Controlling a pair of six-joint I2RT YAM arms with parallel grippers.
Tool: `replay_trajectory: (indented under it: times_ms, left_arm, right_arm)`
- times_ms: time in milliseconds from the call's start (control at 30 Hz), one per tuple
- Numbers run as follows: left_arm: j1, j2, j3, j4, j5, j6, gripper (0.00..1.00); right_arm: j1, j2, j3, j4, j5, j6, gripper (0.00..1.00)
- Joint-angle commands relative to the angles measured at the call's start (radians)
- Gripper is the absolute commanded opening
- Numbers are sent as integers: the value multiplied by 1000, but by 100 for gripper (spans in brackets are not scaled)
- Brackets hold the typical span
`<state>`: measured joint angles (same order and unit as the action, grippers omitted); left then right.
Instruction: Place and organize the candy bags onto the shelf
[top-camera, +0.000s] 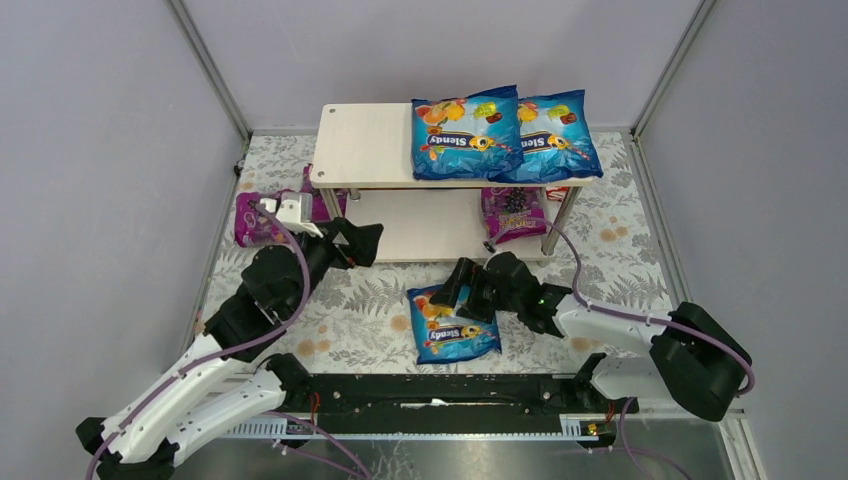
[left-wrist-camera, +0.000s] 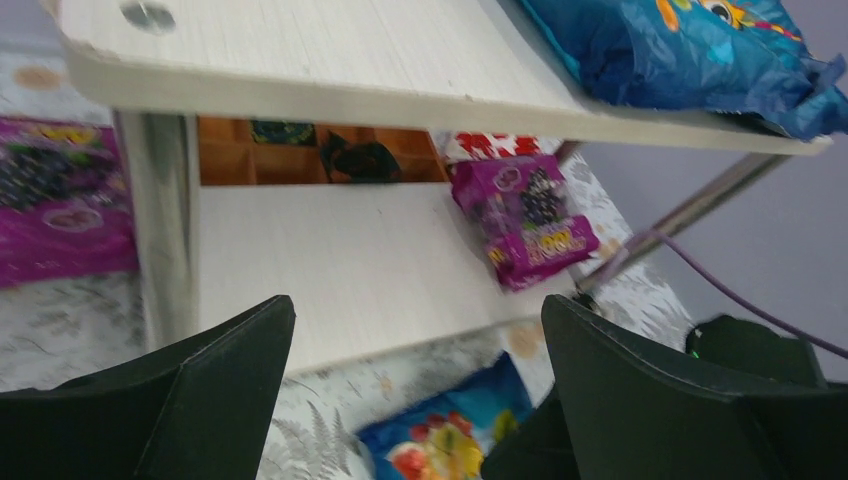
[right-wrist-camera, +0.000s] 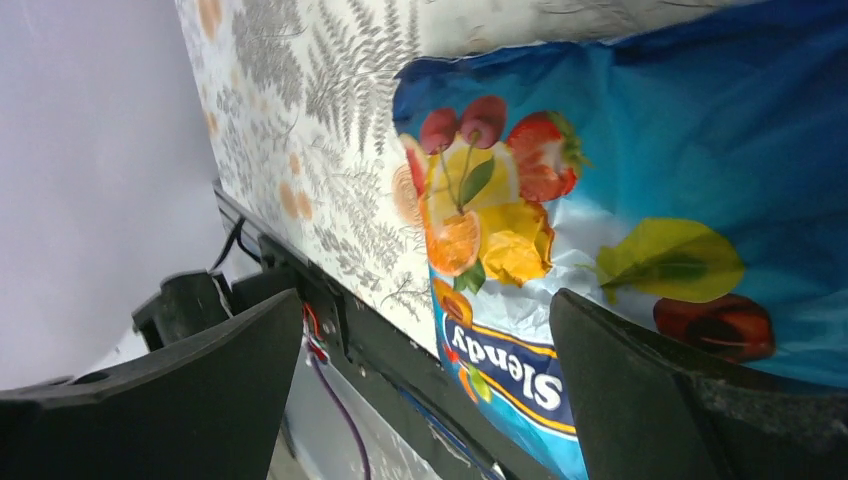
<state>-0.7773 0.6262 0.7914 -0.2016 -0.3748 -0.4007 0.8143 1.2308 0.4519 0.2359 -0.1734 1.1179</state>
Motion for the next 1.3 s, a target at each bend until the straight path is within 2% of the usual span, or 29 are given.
replay_trajectory:
  times_ms: [0, 133, 267, 400, 500, 633, 733, 833, 967, 1100, 1267]
  left_arm:
    - [5, -47, -26, -72, 101, -184, 99]
    - [5, -30, -98, -105, 207, -263, 99]
    - [5, 47, -193, -43, 375, -357, 98]
    - [4, 119, -357, 166, 570, -480, 94]
    - [-3, 193, -442, 303, 640, -542, 88]
    - [-29, 309, -438, 287, 615, -521, 87]
    - [-48, 390, -416, 250, 572, -506, 88]
    - [-78, 402, -426, 273, 539, -509, 87]
    - [-97, 387, -437, 274, 503, -511, 88]
    - [-102, 342, -440, 240, 462, -501, 87]
    - [-108, 249, -428, 232, 437, -471, 88]
  right_arm:
    - [26, -19, 103, -125, 0, -214, 100]
    - [24, -167, 81, -322, 148, -305, 100]
    - [-38, -326, 0, -433, 168, -307, 100]
    - [-164, -416, -56, -509, 70, -318, 100]
    - [-186, -426, -69, -530, -19, -325, 100]
    - [-186, -356, -101, -508, -176, -350, 100]
    - [-185, -295, -142, -422, -277, -333, 99]
    - [-182, -288, -203, -266, -357, -258, 87]
    - [-179, -291, -206, -244, -348, -238, 78]
    - [-171, -276, -202, -160, -360, -209, 58]
    - [-96, -223, -150, -129, -315, -201, 52]
